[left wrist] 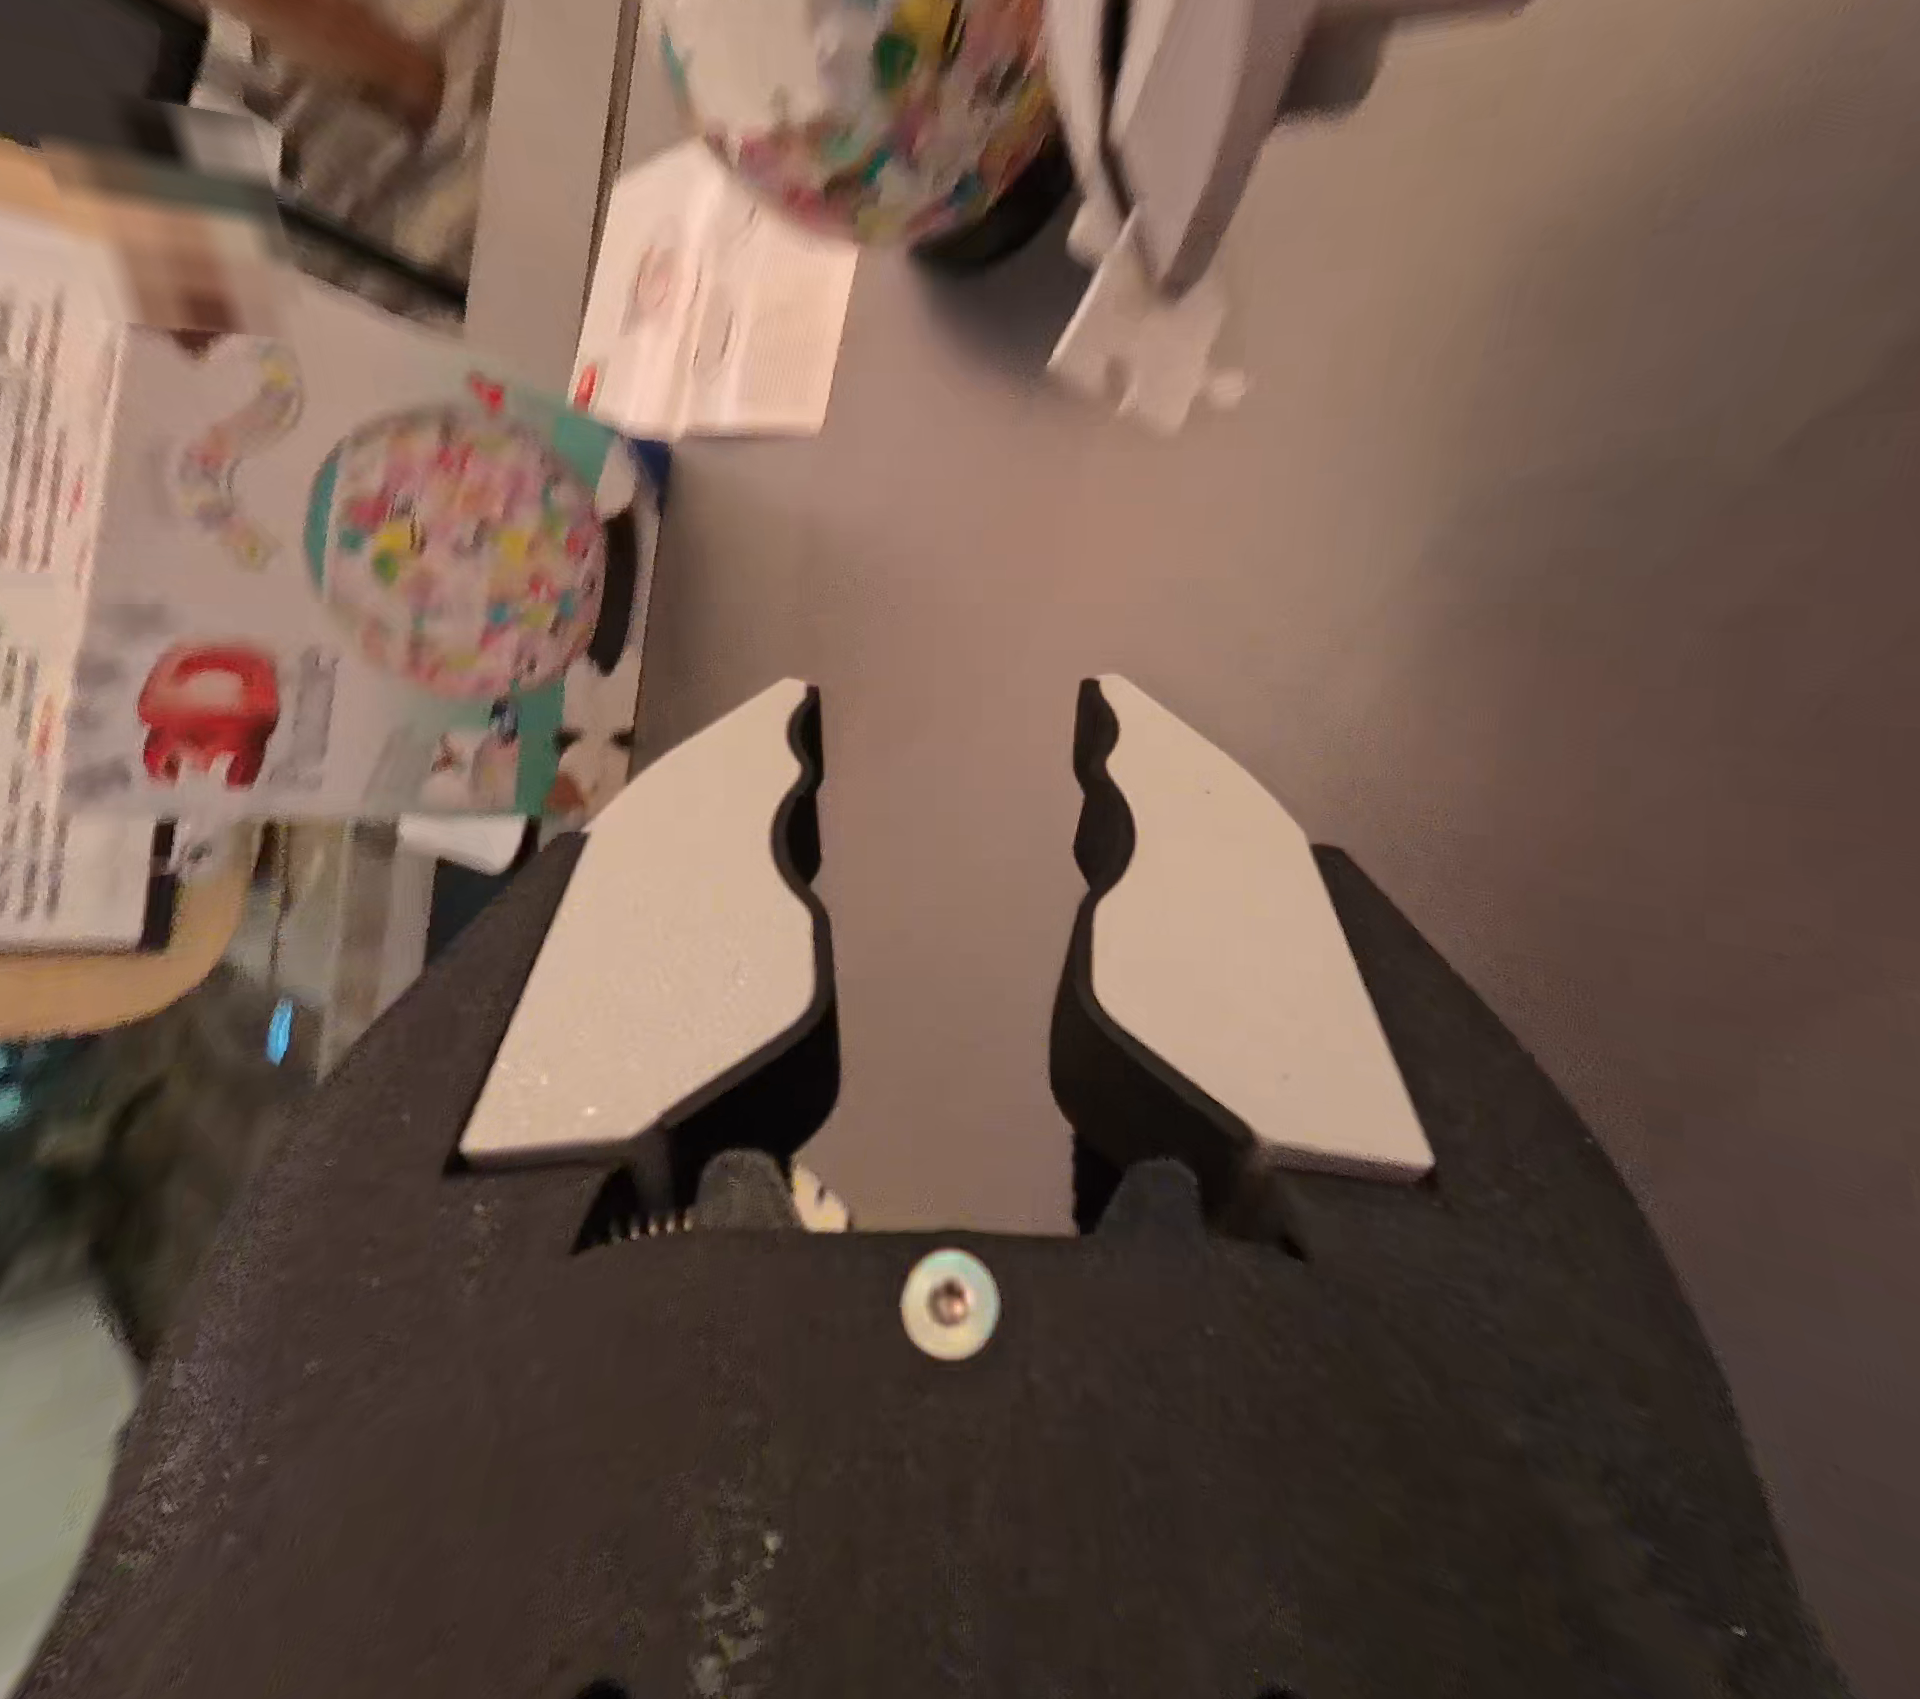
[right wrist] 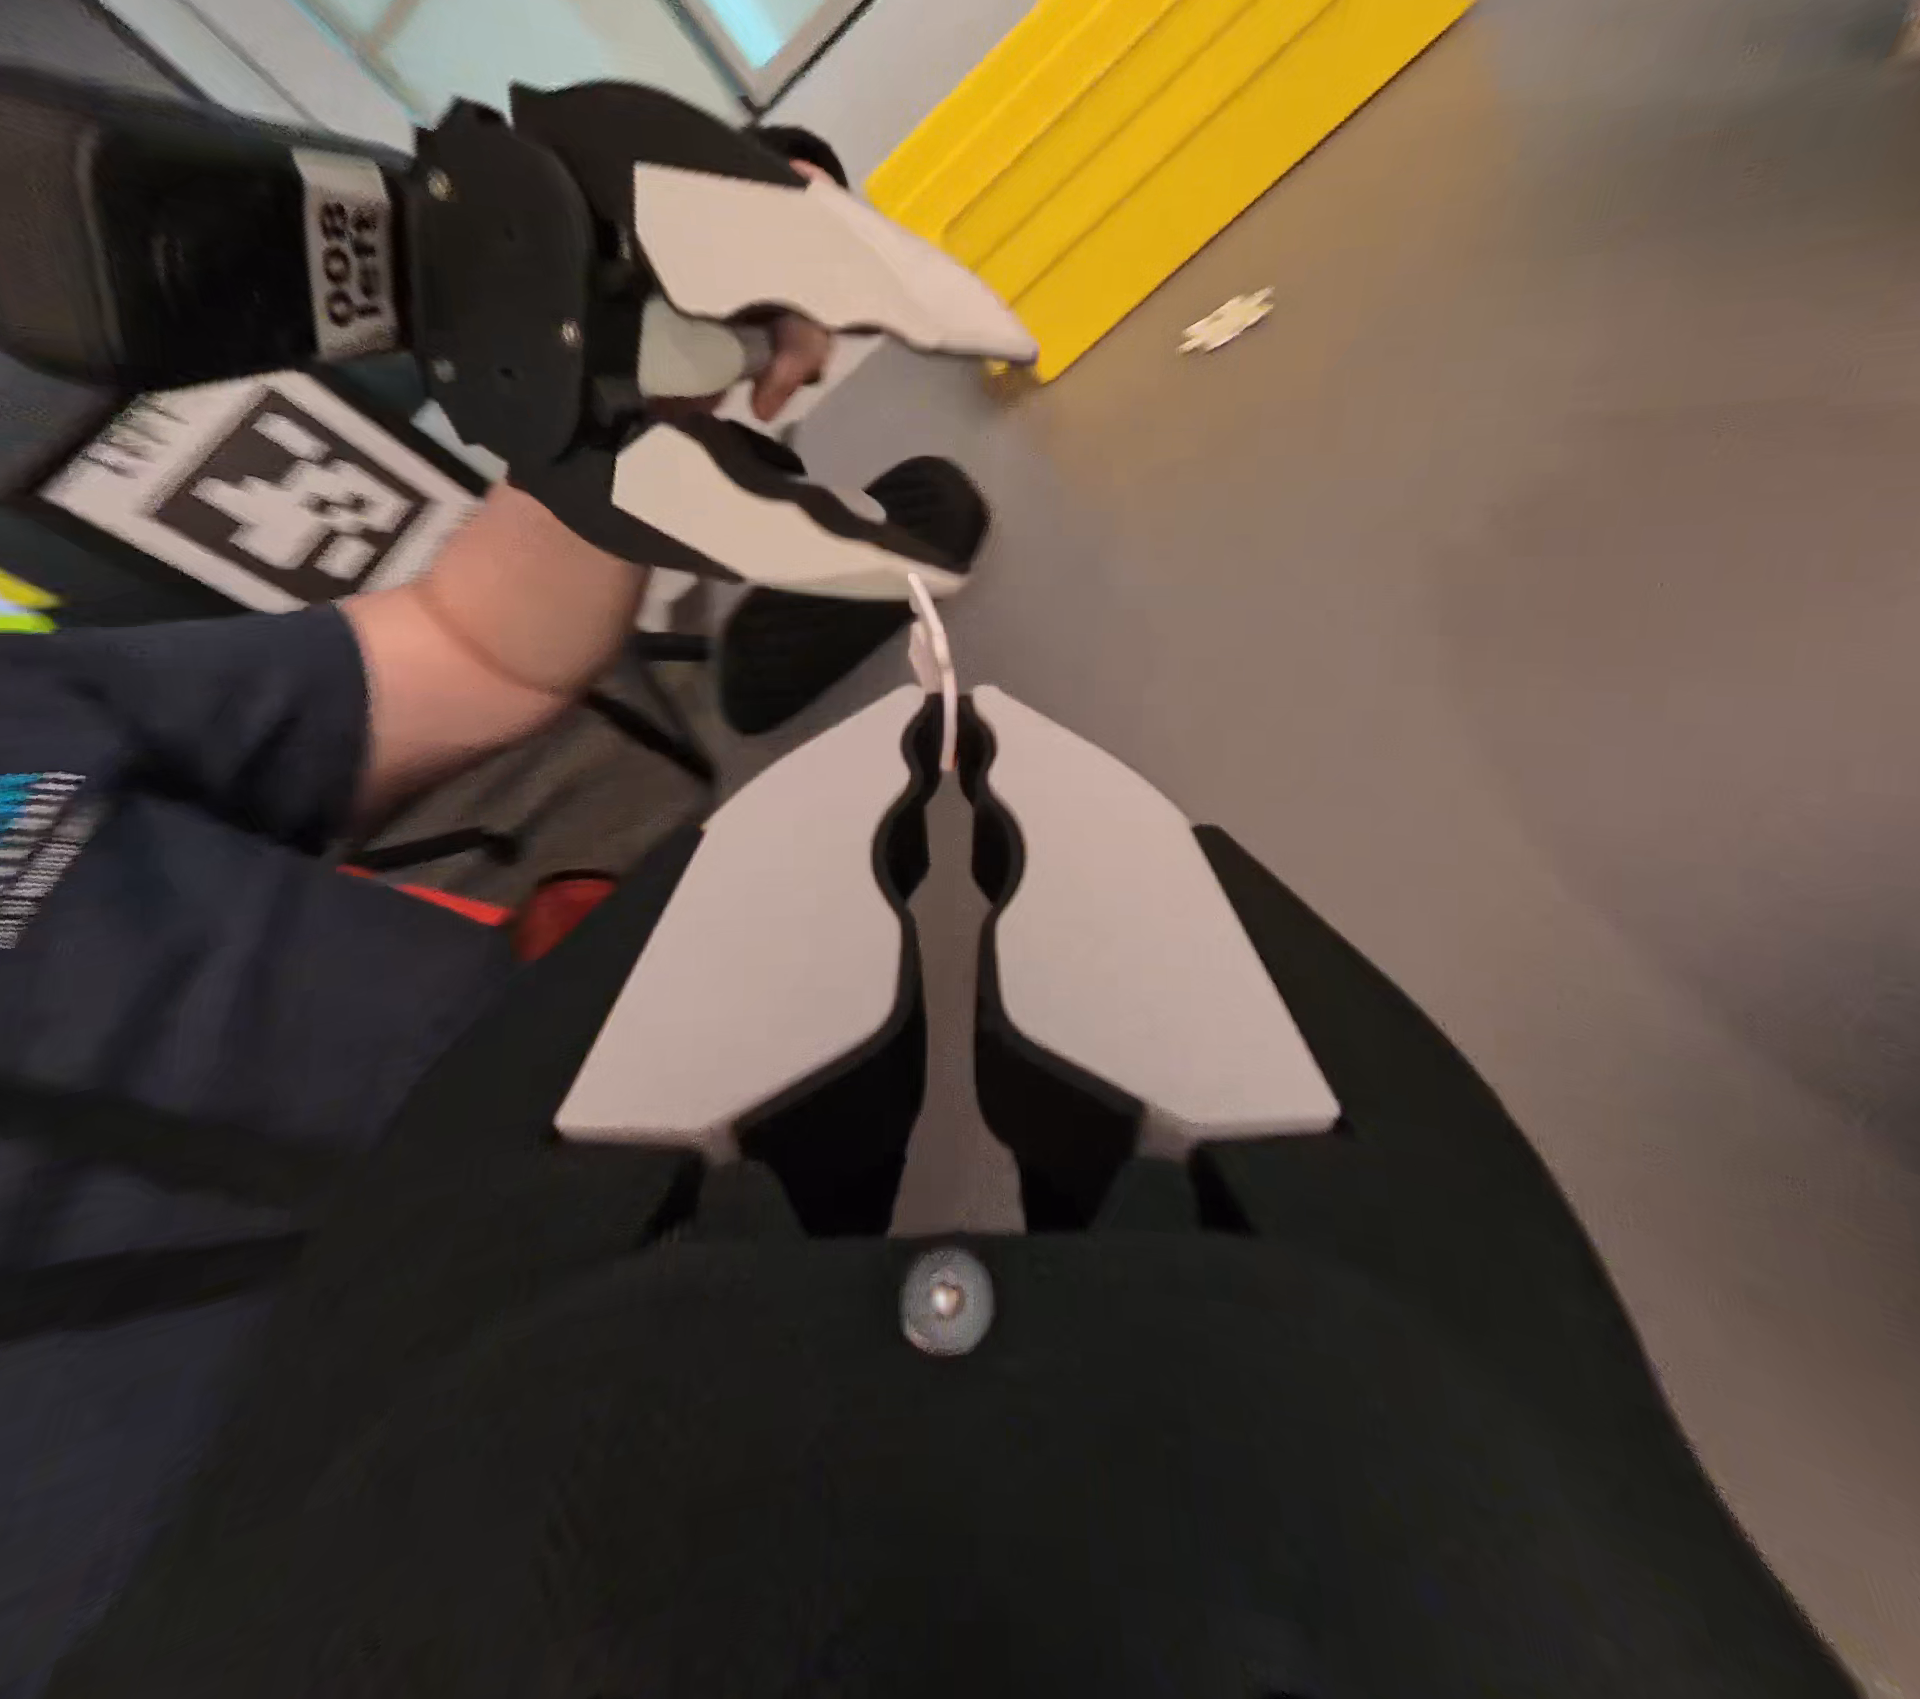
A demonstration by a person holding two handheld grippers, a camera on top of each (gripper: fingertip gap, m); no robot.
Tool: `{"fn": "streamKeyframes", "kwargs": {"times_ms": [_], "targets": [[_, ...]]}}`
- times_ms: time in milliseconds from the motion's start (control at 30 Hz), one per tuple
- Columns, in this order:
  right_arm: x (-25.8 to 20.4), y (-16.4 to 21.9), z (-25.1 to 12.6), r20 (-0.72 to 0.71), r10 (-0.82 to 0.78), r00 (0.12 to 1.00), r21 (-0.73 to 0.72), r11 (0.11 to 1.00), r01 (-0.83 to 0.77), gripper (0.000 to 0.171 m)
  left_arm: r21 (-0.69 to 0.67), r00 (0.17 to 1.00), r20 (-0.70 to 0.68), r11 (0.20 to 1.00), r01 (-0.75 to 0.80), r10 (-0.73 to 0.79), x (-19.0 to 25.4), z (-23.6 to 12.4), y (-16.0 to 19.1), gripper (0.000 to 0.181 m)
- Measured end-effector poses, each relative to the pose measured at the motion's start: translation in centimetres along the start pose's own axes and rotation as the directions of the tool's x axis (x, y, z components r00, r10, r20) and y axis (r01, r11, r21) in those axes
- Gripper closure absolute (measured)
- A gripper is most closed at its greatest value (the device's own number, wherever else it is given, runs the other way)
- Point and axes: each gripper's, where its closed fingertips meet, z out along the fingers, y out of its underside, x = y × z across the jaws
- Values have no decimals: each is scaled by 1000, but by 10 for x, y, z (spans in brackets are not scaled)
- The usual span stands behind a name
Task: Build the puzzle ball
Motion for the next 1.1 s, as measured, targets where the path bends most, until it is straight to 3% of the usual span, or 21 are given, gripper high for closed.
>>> {"fn": "streamKeyframes", "kwargs": {"times_ms": [67, 233, 333, 400, 433, 467, 533, 600, 633, 800, 900, 967, 1033, 1100], "targets": [[6, -5, -8, -83, -83, 993, 32, 996, 86, 168, -89, 999, 44, 996, 31, -27, -10, 5, 10, 137], [6, -14, -15, -157, -160, 975, 67, 983, 172, 168, -102, 989, 121, 990, 98, -85, -23, 5, 7, 141], [4, -13, -16, -171, -179, 969, 69, 979, 193, 168, -76, 989, 80, 989, 129, -123, -16, 5, 1, 141], [-2, -19, -19, -168, -212, 963, 114, 966, 233, 168, 16, 974, 5, 974, 226, -227, -9, 0, -11, 141], [-8, -25, -23, -167, -239, 956, 161, 950, 266, 168, 116, 938, -105, 933, 341, -330, -2, -5, -27, 143], [-14, -32, -28, -168, -263, 950, 217, 930, 296, 168, 228, 865, -262, 843, 487, -428, 5, -14, -47, 149], [-28, -44, -35, -157, -298, 941, 315, 888, 334, 168, 361, 672, -554, 585, 726, -492, 3, -38, -82, 154], [-37, -52, -41, -164, -327, 931, 380, 850, 365, 168, 413, 573, -666, 405, 816, -478, -9, -47, -96, 158], [-39, -53, -43, -177, -334, 926, 391, 839, 378, 168, 433, 573, -666, 379, 818, -478, -12, -44, -98, 159], [-45, -53, -52, -185, -377, 908, 428, 801, 419, 168, 476, 639, -621, 429, 768, -455, -1, -19, -122, 160], [-40, -51, -61, -205, -384, 900, 450, 780, 435, 168, 480, 660, -625, 461, 746, -417, 5, -10, -134, 178], [-40, -47, -68, -170, -394, 903, 465, 776, 426, 168, 455, 651, -652, 486, 746, -389, 11, -7, -139, 179], [-41, -41, -73, -151, -424, 893, 442, 779, 445, 165, 422, 671, -636, 556, 717, -383, 17, -3, -139, 179], [-41, -43, -81, -196, -473, 859, 398, 763, 510, 149, 375, 711, -586, 648, 663, -388, 22, 3, -132, 179]]}}
